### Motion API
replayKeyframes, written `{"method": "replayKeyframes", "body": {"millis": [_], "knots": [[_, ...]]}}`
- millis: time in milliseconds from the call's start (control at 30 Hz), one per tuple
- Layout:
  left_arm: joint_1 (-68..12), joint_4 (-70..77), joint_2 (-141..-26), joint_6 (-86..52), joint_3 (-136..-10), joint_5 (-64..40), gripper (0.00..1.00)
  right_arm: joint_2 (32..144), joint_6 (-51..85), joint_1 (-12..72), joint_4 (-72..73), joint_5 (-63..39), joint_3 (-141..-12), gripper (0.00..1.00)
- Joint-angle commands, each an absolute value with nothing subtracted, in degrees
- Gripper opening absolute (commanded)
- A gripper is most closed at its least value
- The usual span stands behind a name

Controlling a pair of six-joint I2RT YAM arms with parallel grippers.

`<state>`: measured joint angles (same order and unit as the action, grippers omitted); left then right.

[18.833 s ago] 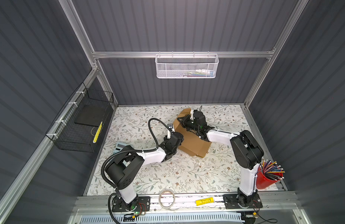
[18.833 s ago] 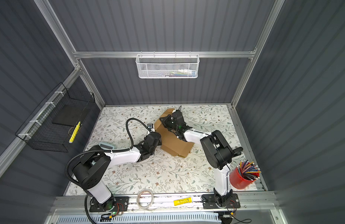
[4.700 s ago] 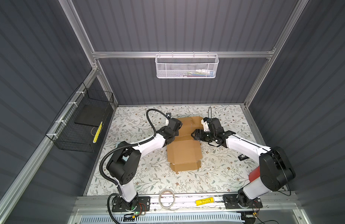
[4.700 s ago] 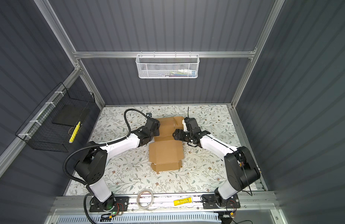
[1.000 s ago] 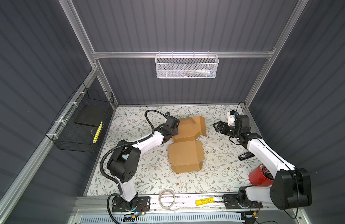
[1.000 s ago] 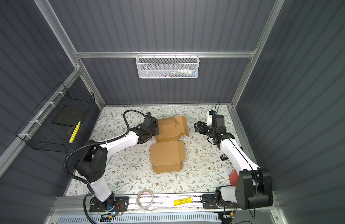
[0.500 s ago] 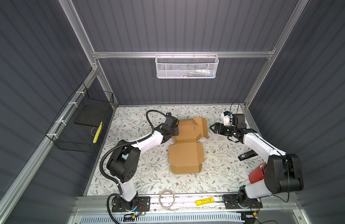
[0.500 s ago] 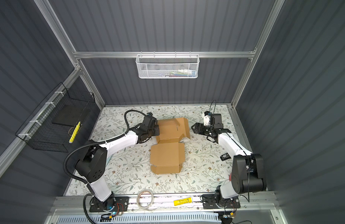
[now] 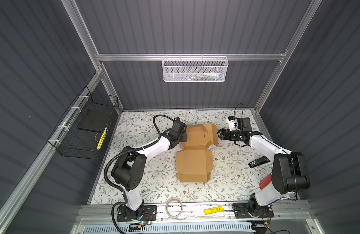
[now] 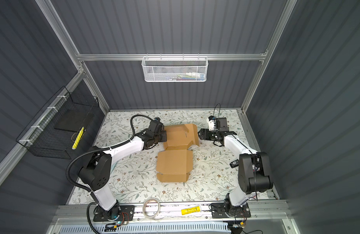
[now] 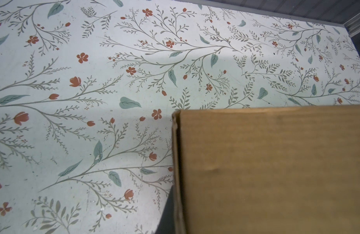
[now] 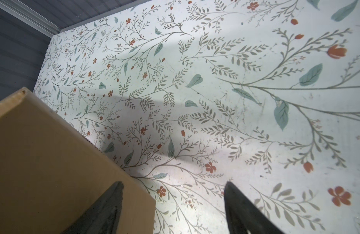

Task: Assemble paper box
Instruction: Fold the bottom flaps of a flat cardboard box at the center of the table.

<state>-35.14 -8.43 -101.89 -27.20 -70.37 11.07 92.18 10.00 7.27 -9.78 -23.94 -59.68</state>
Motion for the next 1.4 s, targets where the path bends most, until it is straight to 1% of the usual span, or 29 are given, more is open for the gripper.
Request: {"method": "replayKeyframes", "body": {"millis": [0,400,733,1367], "knots": [[-34.7,-7.7,-99.8,-26.1,-72.1,9.7,0.00,93.2,7.3,8.4,-11.0,-22.3,-61.4,0.79],[-34.7,-7.8,-100.3,-25.9,-72.5,9.1,0.00,93.0,5.8,11.0,-10.1,-23.2,-61.2,0.79],[-34.7,-8.3,-100.8,-26.2,-73.0,9.6,0.00,90.9,6.5,13.9,-9.3,-25.3,-60.0,0.79],[-34.7,-8.3,-101.4,-26.7,-73.1,9.5,0.00,87.2,8.4,17.3,-8.0,-26.1,-57.7,0.79]]}}
